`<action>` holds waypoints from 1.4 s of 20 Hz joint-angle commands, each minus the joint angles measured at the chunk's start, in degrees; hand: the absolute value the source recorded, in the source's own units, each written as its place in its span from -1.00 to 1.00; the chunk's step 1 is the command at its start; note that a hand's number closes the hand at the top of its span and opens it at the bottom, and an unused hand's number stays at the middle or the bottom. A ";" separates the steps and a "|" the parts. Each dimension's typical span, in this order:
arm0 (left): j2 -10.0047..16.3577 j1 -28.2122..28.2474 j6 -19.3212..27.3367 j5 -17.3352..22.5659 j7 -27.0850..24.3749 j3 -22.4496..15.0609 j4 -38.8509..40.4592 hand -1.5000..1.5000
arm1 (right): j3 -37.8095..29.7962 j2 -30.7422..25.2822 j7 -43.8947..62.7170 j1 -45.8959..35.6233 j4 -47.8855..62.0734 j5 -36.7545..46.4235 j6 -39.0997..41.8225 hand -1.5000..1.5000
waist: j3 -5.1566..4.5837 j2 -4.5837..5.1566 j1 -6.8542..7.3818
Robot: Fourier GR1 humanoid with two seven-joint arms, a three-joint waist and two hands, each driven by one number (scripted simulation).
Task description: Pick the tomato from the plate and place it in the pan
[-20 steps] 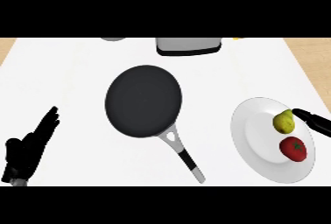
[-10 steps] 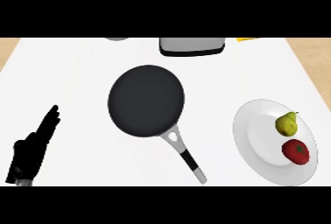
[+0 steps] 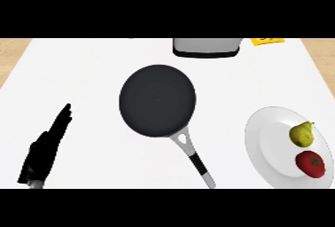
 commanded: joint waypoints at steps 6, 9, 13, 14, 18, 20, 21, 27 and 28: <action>0.23 -2.35 -1.83 -0.74 3.76 0.79 -0.80 0.00 | -1.89 -13.67 26.33 -9.96 -6.10 -3.89 12.57 -1.00 | 0.30 0.04 1.12; -0.47 -0.03 -1.73 -1.29 2.85 -0.09 -3.48 0.00 | 0.93 -12.14 27.33 -14.15 -1.43 -4.66 12.65 -1.00 | 0.37 0.05 1.85; -1.72 -0.54 -1.20 -2.19 2.32 0.25 -0.95 0.00 | 1.86 -15.51 30.09 -19.43 1.84 -9.79 17.97 -1.00 | 0.33 0.16 1.98; -2.60 0.29 -0.19 -3.68 1.77 -1.07 -2.56 0.00 | 1.93 -15.27 27.99 -20.84 5.27 -11.01 19.39 -1.00 | 0.38 0.11 2.05; -2.58 -0.12 -1.73 -3.57 0.73 -1.01 -1.06 0.00 | 6.22 -16.63 29.51 -22.72 8.23 -14.81 22.95 -1.00 | 0.36 0.34 2.68; -3.29 -2.94 -1.48 -3.07 4.35 -0.67 -0.61 0.00 | 7.82 -17.54 31.05 -21.76 6.56 -17.93 25.11 -1.00 | 0.33 0.16 1.50; -4.12 -2.13 -0.24 -4.36 2.58 -0.85 0.30 0.00 | 9.31 -16.59 31.42 -23.23 7.73 -17.59 23.62 -1.00 | 0.33 0.18 1.79; -4.12 -2.52 -1.25 -4.22 3.26 0.19 -0.48 0.00 | 12.17 -18.88 33.69 -30.82 12.77 -22.24 26.03 -1.00 | 0.33 0.13 1.78; -4.02 -2.03 -1.62 -3.79 4.61 0.04 -2.22 0.00 | 13.18 -18.22 33.13 -30.76 13.48 -21.92 25.21 -1.00 | 0.36 0.05 1.71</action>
